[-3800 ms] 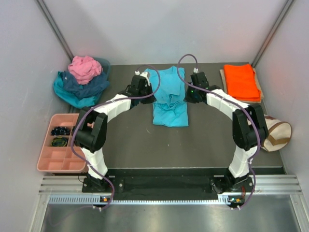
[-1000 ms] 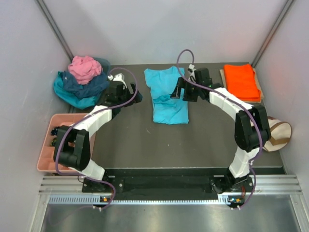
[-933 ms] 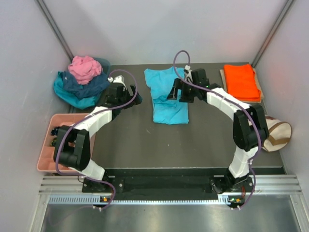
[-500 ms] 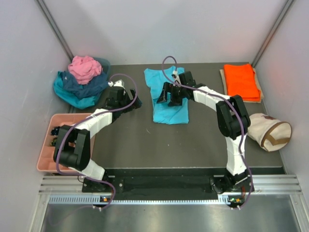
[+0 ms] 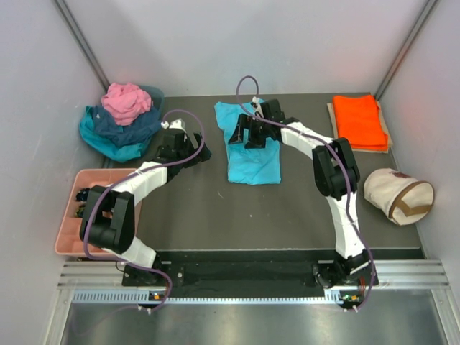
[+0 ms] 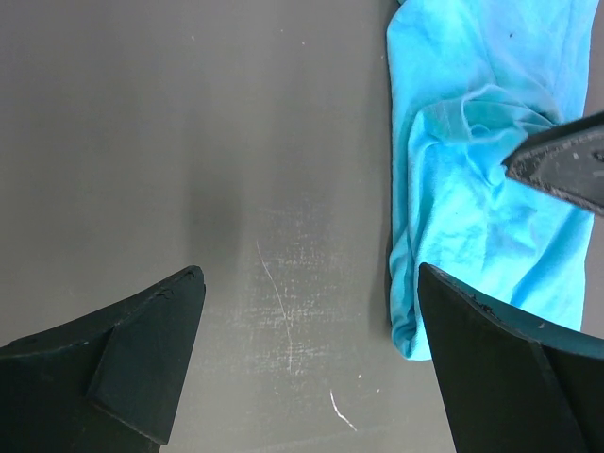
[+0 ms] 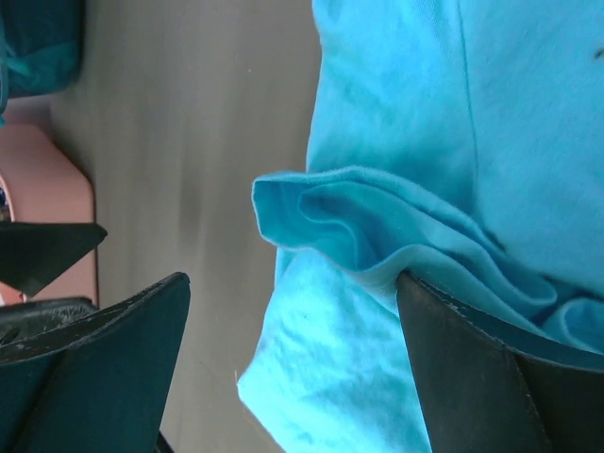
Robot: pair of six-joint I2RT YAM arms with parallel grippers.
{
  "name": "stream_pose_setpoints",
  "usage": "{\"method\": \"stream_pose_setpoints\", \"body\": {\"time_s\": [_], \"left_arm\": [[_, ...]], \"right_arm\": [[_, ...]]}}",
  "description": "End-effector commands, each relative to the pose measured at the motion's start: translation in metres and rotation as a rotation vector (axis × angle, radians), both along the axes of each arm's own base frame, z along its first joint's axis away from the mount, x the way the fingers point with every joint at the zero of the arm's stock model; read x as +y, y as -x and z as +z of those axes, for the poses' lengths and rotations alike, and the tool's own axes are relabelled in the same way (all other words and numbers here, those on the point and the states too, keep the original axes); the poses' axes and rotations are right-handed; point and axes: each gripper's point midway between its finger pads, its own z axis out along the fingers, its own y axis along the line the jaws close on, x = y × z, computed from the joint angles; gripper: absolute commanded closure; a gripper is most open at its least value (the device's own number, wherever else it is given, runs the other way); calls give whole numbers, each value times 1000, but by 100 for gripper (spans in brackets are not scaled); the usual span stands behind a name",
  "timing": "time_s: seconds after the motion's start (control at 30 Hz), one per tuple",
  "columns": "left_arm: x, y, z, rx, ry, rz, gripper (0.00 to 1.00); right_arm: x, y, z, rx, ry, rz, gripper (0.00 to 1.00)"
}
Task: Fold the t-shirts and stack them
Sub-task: Fold the tshirt
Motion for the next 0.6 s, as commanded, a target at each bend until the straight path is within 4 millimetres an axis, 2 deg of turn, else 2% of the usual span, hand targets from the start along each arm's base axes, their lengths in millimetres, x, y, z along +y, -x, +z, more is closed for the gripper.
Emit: {"method": "stream_pose_setpoints", "body": {"time_s": [0.0, 0.17, 0.3, 0.33, 0.43, 0.47, 0.5, 0.57], "left_arm": [[-1, -11, 10, -48, 0, 7, 1], [-1, -10, 11, -47, -2, 6, 1], [1, -8, 16, -58, -3, 7, 1], [2, -2, 10, -30, -11, 7, 1], [2, 1, 12, -34, -2, 9, 1], [1, 1, 12, -33, 2, 4, 1], [0, 4, 11, -29, 10, -5, 1], [-4, 6, 12, -33, 23, -21, 1]], "right_arm": [[2, -26, 9, -68, 0, -22, 10], [-7, -54, 17, -146, 23, -76, 10], [-18, -75, 46, -252, 6, -118, 10], [-24, -80, 54, -275, 3, -133, 10], [-39, -96, 81, -365, 6, -192, 10], [-43, -97, 90, -390, 11, -198, 10], [-48, -97, 109, -426, 9, -211, 10], [-63, -90, 111, -433, 60, -235, 10]]}}
